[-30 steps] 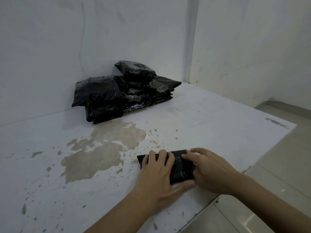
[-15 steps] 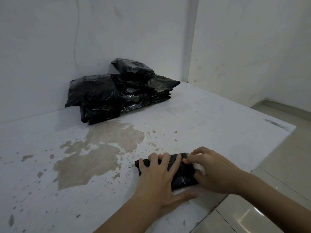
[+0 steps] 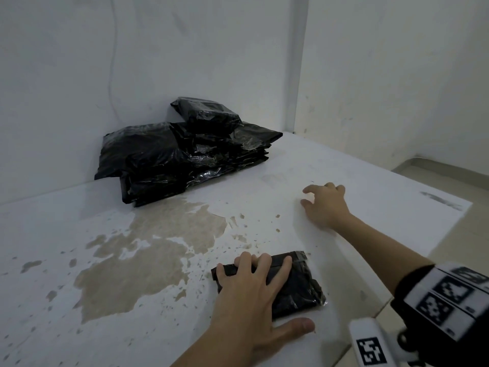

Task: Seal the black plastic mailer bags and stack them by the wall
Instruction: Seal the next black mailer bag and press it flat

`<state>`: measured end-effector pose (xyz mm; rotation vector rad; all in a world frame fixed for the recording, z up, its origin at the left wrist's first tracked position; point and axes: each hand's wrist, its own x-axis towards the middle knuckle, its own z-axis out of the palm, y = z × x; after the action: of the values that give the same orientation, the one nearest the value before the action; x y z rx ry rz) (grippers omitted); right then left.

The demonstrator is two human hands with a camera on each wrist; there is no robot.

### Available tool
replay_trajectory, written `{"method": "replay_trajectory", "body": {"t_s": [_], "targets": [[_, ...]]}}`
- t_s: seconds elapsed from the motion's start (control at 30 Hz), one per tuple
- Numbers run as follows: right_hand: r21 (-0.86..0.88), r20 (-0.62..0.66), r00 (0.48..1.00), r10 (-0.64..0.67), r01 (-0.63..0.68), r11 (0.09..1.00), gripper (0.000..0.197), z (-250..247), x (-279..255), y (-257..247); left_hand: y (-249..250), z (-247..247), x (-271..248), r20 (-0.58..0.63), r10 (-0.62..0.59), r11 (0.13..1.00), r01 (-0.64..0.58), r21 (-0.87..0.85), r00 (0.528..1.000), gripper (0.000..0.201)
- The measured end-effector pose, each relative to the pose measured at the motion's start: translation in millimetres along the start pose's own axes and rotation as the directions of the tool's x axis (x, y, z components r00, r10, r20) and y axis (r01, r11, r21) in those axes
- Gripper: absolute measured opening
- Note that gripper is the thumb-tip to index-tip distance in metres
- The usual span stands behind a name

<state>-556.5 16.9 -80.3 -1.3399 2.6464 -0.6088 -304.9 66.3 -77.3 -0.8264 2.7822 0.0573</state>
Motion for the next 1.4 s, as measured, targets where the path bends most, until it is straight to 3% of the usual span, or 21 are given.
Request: {"method": "replay_trajectory", "body": {"t_s": [0.17,0.23,0.33,0.4,0.53,0.67,0.77,0.87,0.97,1.0,1.07,1.2,1.23,1.27,1.33,1.4], "targets": [[-0.066,0.014,1.000,0.015,-0.014,0.998,0.041,0.4,15.7,-12.9,1.3,-2.6,1.3,0.039,0.015,0.999,-0.013,-0.040,0.999,0.108],[-0.060,0.019,1.000,0.023,-0.022,0.998,0.037,1.0,18.6,-15.7,-0.4,1.4,3.7,-0.025,0.020,0.999,-0.020,-0.035,1.000,0.108],[-0.051,0.024,0.999,0.039,-0.037,0.998,0.032,3.0,21.9,-20.6,-5.8,7.3,2.5,-0.121,-0.065,0.996,0.057,-0.065,0.990,0.093],[-0.026,0.034,0.996,0.087,-0.087,0.996,0.029,3.7,25.9,-23.0,-3.5,16.2,5.6,-0.213,-0.043,0.997,0.027,-0.076,0.976,0.088],[-0.045,0.061,0.981,0.185,-0.182,0.982,0.013,1.9,30.5,-33.4,-2.6,18.6,7.4,-0.234,-0.051,0.993,0.025,-0.114,0.971,0.088],[-0.141,0.068,0.974,0.215,-0.204,0.969,0.023,-0.8,31.2,-41.4,-3.8,16.5,6.0,-0.245,-0.068,0.992,0.039,-0.123,0.967,0.087],[-0.107,0.103,0.976,0.190,-0.179,0.978,0.023,-4.9,31.5,-47.5,-5.7,5.9,6.3,-0.232,-0.073,0.994,0.051,-0.099,0.970,0.093],[-0.032,0.158,0.977,0.141,-0.137,0.990,0.032,-7.8,36.1,-47.9,-3.1,11.8,9.7,-0.155,-0.002,1.000,-0.001,-0.019,0.988,0.098],[-0.015,0.159,0.982,0.105,-0.103,0.995,0.032,-10.8,38.6,-44.2,-5.2,7.9,5.6,-0.202,0.010,0.997,-0.025,-0.072,0.979,0.098],[-0.033,0.151,0.982,0.110,-0.107,0.994,0.033,-13.0,36.9,-43.3,-6.5,10.4,7.0,-0.118,-0.001,0.999,-0.004,-0.046,0.993,0.099],[-0.066,0.159,0.978,0.136,-0.127,0.990,0.040,-19.9,31.3,-44.1,-7.6,3.0,2.0,-0.074,-0.057,0.995,0.050,-0.090,0.996,0.094],[-0.006,0.241,0.949,0.206,-0.211,0.978,0.034,-34.6,19.1,-43.7,-2.6,3.8,4.7,-0.122,-0.015,0.998,0.008,-0.065,0.992,0.096],[0.002,0.251,0.942,0.222,-0.230,0.973,0.032,-35.3,17.6,-43.3,-2.1,2.3,3.5,-0.191,-0.012,0.999,0.001,-0.055,0.982,0.097],[0.005,0.247,0.941,0.231,-0.240,0.971,0.031,-35.3,16.5,-43.0,-0.7,3.2,3.9,-0.177,0.006,0.999,-0.013,-0.038,0.984,0.100],[0.012,0.222,0.944,0.245,-0.254,0.967,0.033,-34.2,15.3,-42.3,-0.8,5.8,4.6,-0.030,0.009,0.998,-0.010,-0.061,1.000,0.103],[0.039,0.219,0.942,0.256,-0.270,0.962,0.032,-31.8,16.3,-41.1,-0.4,0.1,2.6,-0.005,0.007,0.998,-0.008,-0.068,1.000,0.104]]}}
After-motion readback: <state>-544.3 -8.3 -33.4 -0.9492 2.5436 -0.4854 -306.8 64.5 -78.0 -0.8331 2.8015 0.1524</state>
